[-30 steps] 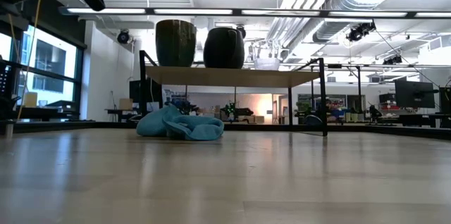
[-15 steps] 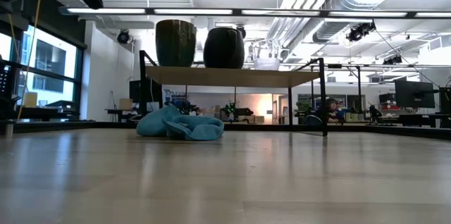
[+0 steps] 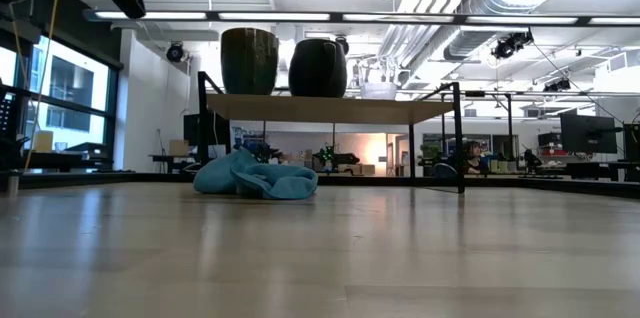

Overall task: Stack small to large cups/mugs on shelf
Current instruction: Return to Home Position

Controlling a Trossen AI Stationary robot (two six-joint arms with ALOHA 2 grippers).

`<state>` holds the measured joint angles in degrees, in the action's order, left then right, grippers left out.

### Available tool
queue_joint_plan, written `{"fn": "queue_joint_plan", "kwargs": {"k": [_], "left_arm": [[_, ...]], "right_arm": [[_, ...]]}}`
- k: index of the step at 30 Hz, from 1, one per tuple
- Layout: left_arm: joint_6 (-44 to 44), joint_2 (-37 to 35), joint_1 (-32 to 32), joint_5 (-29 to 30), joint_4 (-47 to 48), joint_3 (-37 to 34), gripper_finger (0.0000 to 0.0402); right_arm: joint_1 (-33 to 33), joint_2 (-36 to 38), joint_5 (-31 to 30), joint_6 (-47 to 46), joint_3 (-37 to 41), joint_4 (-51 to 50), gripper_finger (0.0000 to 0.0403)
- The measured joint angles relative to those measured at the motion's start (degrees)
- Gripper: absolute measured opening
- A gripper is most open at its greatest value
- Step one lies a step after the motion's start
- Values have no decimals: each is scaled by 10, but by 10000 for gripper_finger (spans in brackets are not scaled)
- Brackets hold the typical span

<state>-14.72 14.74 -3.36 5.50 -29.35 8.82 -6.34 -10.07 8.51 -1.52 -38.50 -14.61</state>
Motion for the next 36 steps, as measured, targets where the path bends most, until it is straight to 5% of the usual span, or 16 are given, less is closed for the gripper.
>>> {"fn": "queue_joint_plan", "kwargs": {"k": [17,24,36], "left_arm": [[-7,0,0,-13,17,-1,90],[-26,-15,0,-22,-105,-84,90],[-38,-25,0,-29,-67,-83,90]], "right_arm": [[0,0,11,-4,0,0,144],[0,0,11,-6,0,0,144],[0,0,11,-6,0,0,144]]}}
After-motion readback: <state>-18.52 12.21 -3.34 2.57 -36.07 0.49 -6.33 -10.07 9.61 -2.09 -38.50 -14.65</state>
